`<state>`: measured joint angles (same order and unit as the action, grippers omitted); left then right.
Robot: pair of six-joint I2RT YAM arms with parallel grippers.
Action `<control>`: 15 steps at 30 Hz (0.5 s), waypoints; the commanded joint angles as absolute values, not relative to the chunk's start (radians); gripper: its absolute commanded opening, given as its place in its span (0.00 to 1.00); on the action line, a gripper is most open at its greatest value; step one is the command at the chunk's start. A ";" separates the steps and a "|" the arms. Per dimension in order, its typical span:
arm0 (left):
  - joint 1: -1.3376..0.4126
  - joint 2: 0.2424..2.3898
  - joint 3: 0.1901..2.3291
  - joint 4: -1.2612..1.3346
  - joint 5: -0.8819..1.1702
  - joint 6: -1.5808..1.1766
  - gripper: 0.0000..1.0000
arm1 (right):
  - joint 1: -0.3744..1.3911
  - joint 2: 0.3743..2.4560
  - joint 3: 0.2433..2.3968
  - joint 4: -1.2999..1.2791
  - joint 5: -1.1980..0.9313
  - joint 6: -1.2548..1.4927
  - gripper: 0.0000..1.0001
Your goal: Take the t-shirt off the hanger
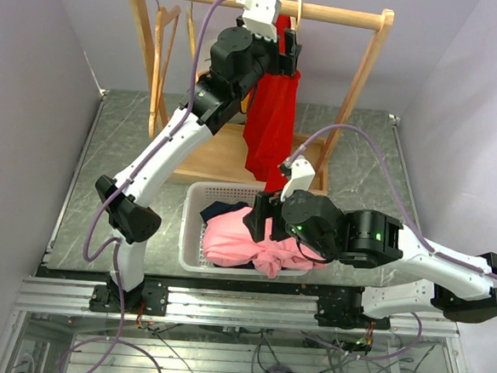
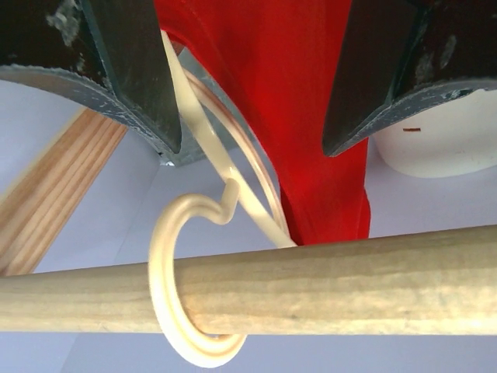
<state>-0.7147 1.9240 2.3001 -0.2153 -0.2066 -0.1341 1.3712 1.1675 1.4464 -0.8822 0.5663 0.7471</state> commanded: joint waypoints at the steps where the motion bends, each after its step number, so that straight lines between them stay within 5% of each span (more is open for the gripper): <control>1: -0.728 1.900 2.291 -0.103 -0.147 -0.101 0.84 | 1.379 1.160 1.423 -0.848 0.554 0.744 0.72; 15: -0.729 1.961 2.329 -0.145 -0.184 -0.080 0.81 | 1.380 1.180 1.431 -0.834 0.540 0.742 0.71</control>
<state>-0.7235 1.9488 2.3035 -0.1276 -0.1505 -0.1101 1.3758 1.1755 1.4223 -0.8570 0.5407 0.7467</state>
